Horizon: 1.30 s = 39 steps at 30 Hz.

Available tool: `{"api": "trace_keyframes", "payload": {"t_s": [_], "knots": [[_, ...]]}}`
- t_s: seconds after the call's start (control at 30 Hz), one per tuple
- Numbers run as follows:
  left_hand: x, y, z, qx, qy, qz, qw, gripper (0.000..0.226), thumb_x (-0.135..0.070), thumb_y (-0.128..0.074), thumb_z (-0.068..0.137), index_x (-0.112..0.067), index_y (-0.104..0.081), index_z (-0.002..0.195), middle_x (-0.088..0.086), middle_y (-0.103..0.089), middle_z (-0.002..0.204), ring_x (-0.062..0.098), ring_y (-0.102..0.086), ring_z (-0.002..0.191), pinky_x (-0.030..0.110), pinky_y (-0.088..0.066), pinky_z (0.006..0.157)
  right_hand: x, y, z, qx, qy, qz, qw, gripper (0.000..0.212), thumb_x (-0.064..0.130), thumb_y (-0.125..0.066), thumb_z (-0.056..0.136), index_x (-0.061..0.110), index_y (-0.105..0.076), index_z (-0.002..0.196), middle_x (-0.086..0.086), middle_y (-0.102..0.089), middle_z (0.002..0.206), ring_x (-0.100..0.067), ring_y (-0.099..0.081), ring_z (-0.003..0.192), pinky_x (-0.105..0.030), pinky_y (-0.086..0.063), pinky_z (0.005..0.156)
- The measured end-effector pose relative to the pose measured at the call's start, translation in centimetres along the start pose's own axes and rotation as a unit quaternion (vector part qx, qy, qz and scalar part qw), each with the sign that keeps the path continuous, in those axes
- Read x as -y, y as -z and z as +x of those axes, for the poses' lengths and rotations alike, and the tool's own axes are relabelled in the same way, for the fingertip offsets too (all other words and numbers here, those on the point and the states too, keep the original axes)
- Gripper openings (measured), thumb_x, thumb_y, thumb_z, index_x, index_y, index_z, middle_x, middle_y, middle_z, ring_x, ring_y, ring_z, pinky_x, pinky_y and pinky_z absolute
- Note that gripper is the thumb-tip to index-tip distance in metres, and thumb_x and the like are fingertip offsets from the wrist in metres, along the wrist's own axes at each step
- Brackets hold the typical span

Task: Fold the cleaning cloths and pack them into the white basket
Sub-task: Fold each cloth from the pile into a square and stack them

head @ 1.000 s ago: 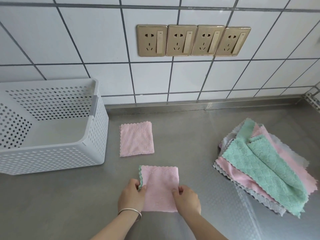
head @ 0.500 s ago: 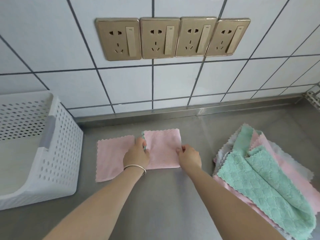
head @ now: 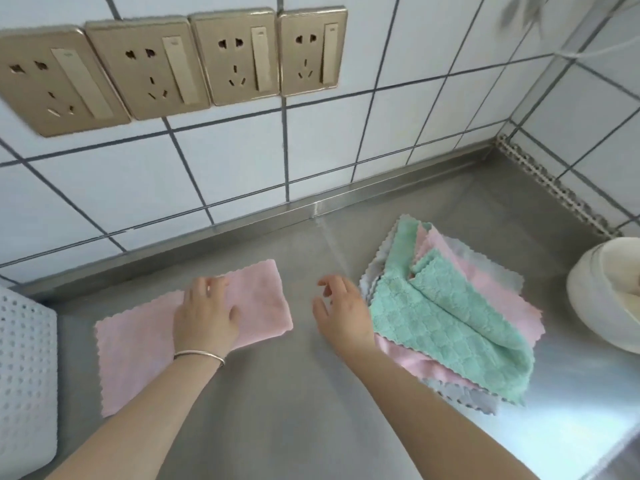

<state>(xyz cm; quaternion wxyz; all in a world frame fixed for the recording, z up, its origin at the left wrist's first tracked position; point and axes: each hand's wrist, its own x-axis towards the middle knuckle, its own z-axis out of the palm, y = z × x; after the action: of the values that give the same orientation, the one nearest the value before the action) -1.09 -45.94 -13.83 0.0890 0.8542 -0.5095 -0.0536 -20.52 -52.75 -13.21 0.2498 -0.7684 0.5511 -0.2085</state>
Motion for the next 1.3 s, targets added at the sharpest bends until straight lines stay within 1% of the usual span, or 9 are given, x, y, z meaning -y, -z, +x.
{"api": "trace_keyframes", "payload": {"t_s": [0.1, 0.27, 0.53, 0.67, 0.8, 0.93, 1.07, 1.17, 1.3], "knots": [[-3.8, 0.5, -0.4, 0.016, -0.062, -0.022, 0.998, 0.039, -0.005, -0.071, 0.064, -0.002, -0.061, 0.102, 0.022, -0.059, 0.1, 0.042, -0.061, 0.084, 0.043, -0.05, 0.064, -5.0, 4.2, -1.4, -0.086, -0.006, -0.039, 0.996, 0.022, 0.019, -0.049, 0.081, 0.013, -0.063, 0.096, 0.0, -0.062, 0.084, -0.023, -0.059, 0.078, -0.027, -0.042, 0.056], [-11.6, -0.6, -2.1, 0.083, -0.126, -0.094, 0.984, 0.033, -0.018, -0.057, 0.081, -0.017, -0.055, 0.114, 0.008, -0.053, 0.116, 0.03, -0.062, 0.096, 0.037, -0.051, 0.07, -12.8, 10.3, -1.1, -0.104, -0.136, -0.089, 0.981, 0.028, 0.01, -0.053, 0.087, 0.01, -0.058, 0.114, -0.004, -0.061, 0.115, -0.025, -0.05, 0.109, -0.036, -0.046, 0.08], [-22.6, -3.3, -1.2, 0.138, -0.204, -0.099, 0.964, 0.026, -0.025, -0.05, 0.089, -0.024, -0.055, 0.114, -0.004, -0.052, 0.121, 0.018, -0.056, 0.105, 0.031, -0.044, 0.081, -18.6, 13.5, 2.8, -0.01, -0.201, -0.141, 0.969, 0.043, 0.018, -0.049, 0.09, 0.017, -0.046, 0.133, -0.004, -0.051, 0.131, -0.024, -0.04, 0.121, -0.033, -0.035, 0.099], [-25.8, -4.7, 0.0, 0.159, -0.218, -0.112, 0.956, 0.033, -0.023, -0.051, 0.087, -0.022, -0.053, 0.121, -0.003, -0.053, 0.125, 0.018, -0.049, 0.116, 0.032, -0.042, 0.093, -19.3, 13.0, 3.1, -0.012, -0.179, -0.172, 0.969, 0.033, 0.023, -0.057, 0.087, 0.015, -0.056, 0.12, -0.003, -0.06, 0.115, -0.025, -0.048, 0.109, -0.032, -0.038, 0.087], [-27.8, -5.8, 0.8, 0.164, -0.229, -0.106, 0.954, 0.049, -0.022, -0.055, 0.085, -0.023, -0.043, 0.133, 0.002, -0.048, 0.129, 0.022, -0.045, 0.119, 0.032, -0.04, 0.098, -19.8, 12.7, 2.5, -0.077, -0.113, -0.175, 0.975, 0.025, 0.012, -0.081, 0.063, 0.013, -0.064, 0.081, -0.003, -0.066, 0.073, -0.028, -0.059, 0.071, -0.032, -0.042, 0.061], [-28.8, -6.4, 1.4, 0.13, -0.196, -0.113, 0.965, 0.033, -0.021, -0.059, 0.083, -0.023, -0.056, 0.115, 0.001, -0.057, 0.114, 0.022, -0.049, 0.109, 0.03, -0.041, 0.091, -20.4, 12.8, 2.0, -0.107, -0.083, -0.145, 0.98, 0.027, 0.007, -0.085, 0.056, 0.012, -0.063, 0.071, -0.001, -0.063, 0.062, -0.026, -0.057, 0.059, -0.028, -0.041, 0.053], [-29.3, -6.7, 1.2, 0.142, -0.225, -0.074, 0.961, 0.026, -0.031, -0.059, 0.085, -0.021, -0.059, 0.109, -0.003, -0.06, 0.113, 0.023, -0.047, 0.107, 0.032, -0.039, 0.089, -20.9, 14.2, 2.3, -0.079, -0.205, 0.024, 0.975, 0.012, 0.018, -0.06, 0.088, 0.011, -0.066, 0.095, -0.005, -0.066, 0.092, -0.024, -0.057, 0.087, -0.027, -0.039, 0.063], [-29.3, -6.1, 0.6, 0.085, -0.283, -0.087, 0.952, 0.018, -0.029, -0.053, 0.088, -0.024, -0.057, 0.105, -0.01, -0.062, 0.111, 0.018, -0.044, 0.109, 0.03, -0.036, 0.09, -21.8, 16.3, 2.9, -0.096, -0.316, 0.162, 0.93, 0.015, 0.026, -0.053, 0.092, 0.017, -0.063, 0.1, -0.002, -0.065, 0.095, -0.017, -0.055, 0.078, -0.02, -0.036, 0.056], [-29.3, -4.5, 0.1, 0.017, -0.347, -0.107, 0.932, 0.011, -0.028, -0.056, 0.086, -0.021, -0.058, 0.095, -0.008, -0.068, 0.1, 0.014, -0.05, 0.11, 0.03, -0.028, 0.095, -24.4, 18.6, 2.9, -0.143, -0.43, 0.107, 0.885, 0.025, 0.033, -0.052, 0.091, 0.019, -0.065, 0.106, -0.005, -0.066, 0.098, -0.026, -0.058, 0.089, -0.029, -0.047, 0.078]]}}
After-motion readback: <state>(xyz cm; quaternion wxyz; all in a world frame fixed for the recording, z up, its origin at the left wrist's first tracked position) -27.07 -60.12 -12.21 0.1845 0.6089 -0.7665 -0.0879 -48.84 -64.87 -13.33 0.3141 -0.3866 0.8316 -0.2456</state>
